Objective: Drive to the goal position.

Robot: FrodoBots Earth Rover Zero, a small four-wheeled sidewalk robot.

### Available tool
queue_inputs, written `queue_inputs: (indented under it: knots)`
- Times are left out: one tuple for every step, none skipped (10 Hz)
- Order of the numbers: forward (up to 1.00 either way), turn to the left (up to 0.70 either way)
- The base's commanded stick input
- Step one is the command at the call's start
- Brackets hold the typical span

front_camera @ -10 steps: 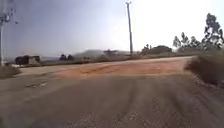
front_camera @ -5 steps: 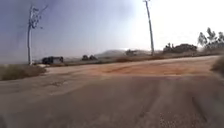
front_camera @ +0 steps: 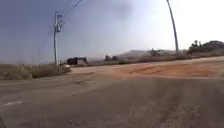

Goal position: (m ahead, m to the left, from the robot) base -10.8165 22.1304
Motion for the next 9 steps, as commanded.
queue_inputs:
  knots:
    - [1.0, 0.27]
    - [1.0, 0.27]
    - [1.0, 0.27]
    - [1.0, 0.27]
    - [1.0, 0.27]
    - [1.0, 0.27]
    - [1.0, 0.27]
    - [1.0, 0.27]
    - [1.0, 0.27]
